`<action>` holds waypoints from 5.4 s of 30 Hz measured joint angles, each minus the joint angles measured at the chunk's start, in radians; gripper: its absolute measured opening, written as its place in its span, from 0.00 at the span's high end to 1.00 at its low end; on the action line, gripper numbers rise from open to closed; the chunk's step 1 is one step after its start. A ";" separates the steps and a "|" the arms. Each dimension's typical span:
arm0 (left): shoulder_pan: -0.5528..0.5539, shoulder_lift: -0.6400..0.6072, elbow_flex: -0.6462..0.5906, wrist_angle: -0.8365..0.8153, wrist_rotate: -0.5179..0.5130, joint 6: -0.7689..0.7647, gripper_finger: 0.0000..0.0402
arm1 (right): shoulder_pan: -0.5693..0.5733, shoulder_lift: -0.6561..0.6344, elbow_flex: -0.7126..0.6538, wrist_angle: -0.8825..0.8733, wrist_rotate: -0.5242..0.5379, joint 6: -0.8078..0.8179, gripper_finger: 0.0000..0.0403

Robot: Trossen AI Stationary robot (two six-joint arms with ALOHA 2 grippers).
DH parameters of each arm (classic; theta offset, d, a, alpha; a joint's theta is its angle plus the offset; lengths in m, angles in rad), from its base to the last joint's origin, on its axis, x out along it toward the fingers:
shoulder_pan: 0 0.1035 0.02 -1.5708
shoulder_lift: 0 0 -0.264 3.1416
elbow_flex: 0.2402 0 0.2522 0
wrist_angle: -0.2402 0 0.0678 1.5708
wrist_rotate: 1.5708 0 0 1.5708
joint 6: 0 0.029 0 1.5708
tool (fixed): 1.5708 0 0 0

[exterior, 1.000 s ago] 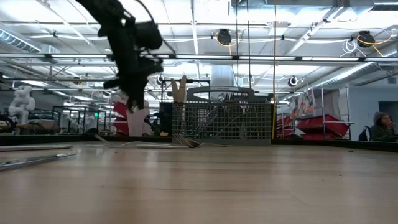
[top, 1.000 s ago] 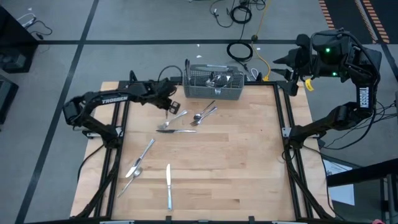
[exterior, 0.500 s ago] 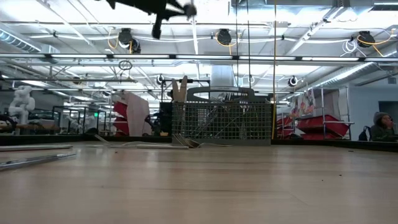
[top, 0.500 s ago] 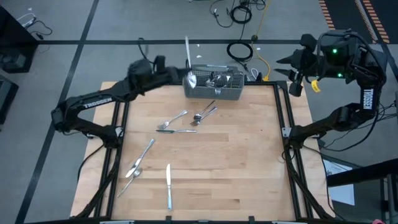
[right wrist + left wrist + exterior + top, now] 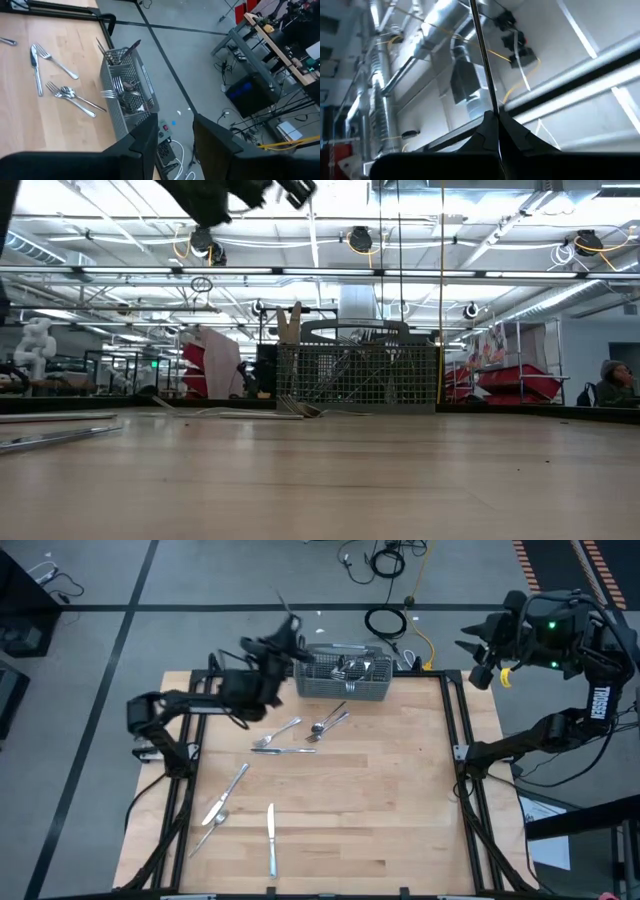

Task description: Sort silverware

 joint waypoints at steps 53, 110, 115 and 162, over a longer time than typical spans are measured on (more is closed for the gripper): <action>-0.071 0.251 -0.049 -0.407 -0.337 -0.858 1.00 | 0.001 0.006 0.000 -0.007 -0.002 0.085 0.72; -0.058 0.257 -0.047 -0.504 -0.054 -0.866 0.98 | 0.001 0.005 0.000 -0.007 -0.081 0.067 0.72; -0.046 0.253 -0.080 -0.505 -0.096 -0.874 0.98 | 0.001 0.005 0.000 -0.007 -0.081 0.067 0.72; -0.034 0.257 -0.082 -0.539 -0.320 -0.891 0.97 | 0.001 0.007 0.000 -0.007 -0.081 0.086 0.72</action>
